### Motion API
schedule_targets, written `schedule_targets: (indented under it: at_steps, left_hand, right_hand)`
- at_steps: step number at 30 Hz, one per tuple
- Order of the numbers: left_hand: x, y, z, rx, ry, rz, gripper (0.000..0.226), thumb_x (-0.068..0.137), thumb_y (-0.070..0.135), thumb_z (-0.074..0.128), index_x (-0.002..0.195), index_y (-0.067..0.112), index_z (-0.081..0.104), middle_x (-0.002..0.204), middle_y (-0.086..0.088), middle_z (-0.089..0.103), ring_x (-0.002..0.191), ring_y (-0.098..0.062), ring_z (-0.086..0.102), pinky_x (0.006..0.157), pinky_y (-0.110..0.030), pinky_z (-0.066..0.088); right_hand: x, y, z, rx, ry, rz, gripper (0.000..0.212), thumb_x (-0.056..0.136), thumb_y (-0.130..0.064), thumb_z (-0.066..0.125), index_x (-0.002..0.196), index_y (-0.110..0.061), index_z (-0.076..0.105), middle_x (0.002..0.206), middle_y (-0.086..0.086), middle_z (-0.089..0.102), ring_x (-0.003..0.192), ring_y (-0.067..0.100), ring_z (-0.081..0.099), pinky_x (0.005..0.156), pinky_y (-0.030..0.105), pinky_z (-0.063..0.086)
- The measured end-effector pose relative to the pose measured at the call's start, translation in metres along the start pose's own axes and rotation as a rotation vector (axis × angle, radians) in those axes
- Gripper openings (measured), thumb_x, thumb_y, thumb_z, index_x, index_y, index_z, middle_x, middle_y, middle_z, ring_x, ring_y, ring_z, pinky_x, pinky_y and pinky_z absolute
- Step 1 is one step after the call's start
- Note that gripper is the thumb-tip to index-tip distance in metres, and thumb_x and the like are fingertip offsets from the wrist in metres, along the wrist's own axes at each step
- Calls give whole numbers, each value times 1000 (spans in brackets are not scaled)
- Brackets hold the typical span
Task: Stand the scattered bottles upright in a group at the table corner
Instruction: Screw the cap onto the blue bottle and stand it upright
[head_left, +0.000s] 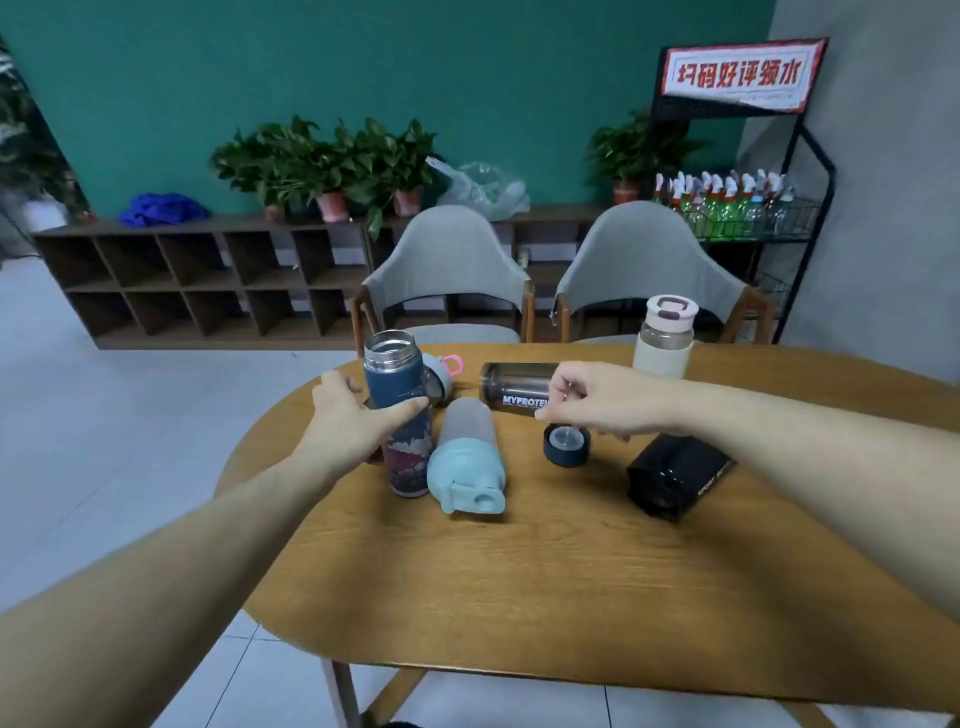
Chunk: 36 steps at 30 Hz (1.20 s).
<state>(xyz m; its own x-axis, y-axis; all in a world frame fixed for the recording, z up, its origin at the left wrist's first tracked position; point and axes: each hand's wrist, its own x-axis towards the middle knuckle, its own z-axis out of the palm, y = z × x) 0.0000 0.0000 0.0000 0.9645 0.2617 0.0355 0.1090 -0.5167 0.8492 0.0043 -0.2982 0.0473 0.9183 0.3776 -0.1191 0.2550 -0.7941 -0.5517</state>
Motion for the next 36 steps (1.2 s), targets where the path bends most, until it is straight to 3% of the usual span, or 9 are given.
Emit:
schedule_targets:
  at_steps: [3,6,9,13,17,23,29,32,36]
  left_hand:
    - [10,-2,7,-93,13,18,111,59,55,91,143,20,28,142,-5,41,120,-26,56,90,-47,57]
    - [17,-7,16,-167,-22,41,108,65,47,91,147,22,25,141,0,49,121,-27,61,93,-54,57]
    - [21,-8,22,-162,-6,92,86,69,43,90,137,26,39,125,8,60,114,-17,63,90,-50,59]
    - [23,-6,27,-158,13,154,73,67,43,91,126,29,51,117,14,66,107,-9,65,86,-47,61]
    - [25,-5,27,-131,-12,198,69,67,42,92,124,30,54,116,16,67,107,-3,65,90,-39,59]
    - [20,2,21,-86,-23,222,69,67,42,91,124,32,54,114,21,66,106,2,63,88,-28,55]
    - [6,12,12,-51,-30,245,68,68,42,90,124,34,53,114,19,65,105,-1,63,86,-27,55]
    - [-8,18,7,-55,-27,250,67,69,41,90,125,34,53,115,19,65,105,0,63,86,-27,55]
    - [-30,23,1,-53,-30,249,66,70,41,90,126,33,54,114,17,66,105,-2,63,85,-28,55]
  right_hand:
    - [18,10,3,-199,-56,14,36,87,-45,71,111,-26,52,101,1,63,81,13,58,72,28,49]
    - [33,21,11,-482,-110,11,63,84,-44,74,137,-34,42,125,-5,45,103,18,58,86,33,52]
    - [53,31,19,-677,-139,-17,74,84,-37,74,147,-38,34,147,-7,35,111,21,58,83,35,51]
    - [74,38,26,-822,-256,-16,78,87,-26,72,150,-40,30,157,-6,29,115,24,57,67,28,46]
    - [86,43,34,-904,-371,25,81,88,-13,67,152,-44,27,157,-1,28,118,29,56,77,36,54]
    - [88,51,44,-876,-372,26,68,93,-6,59,148,-37,35,142,7,41,114,30,58,88,40,56]
    - [71,49,39,-749,-212,19,62,82,-31,75,134,-30,43,123,2,53,103,26,62,76,37,56]
    - [53,47,31,-494,-125,60,66,75,-42,82,125,-23,42,105,0,60,90,21,62,67,32,51]
    - [25,43,26,-137,1,87,60,76,-41,82,113,-23,38,82,0,61,66,13,54,54,27,42]
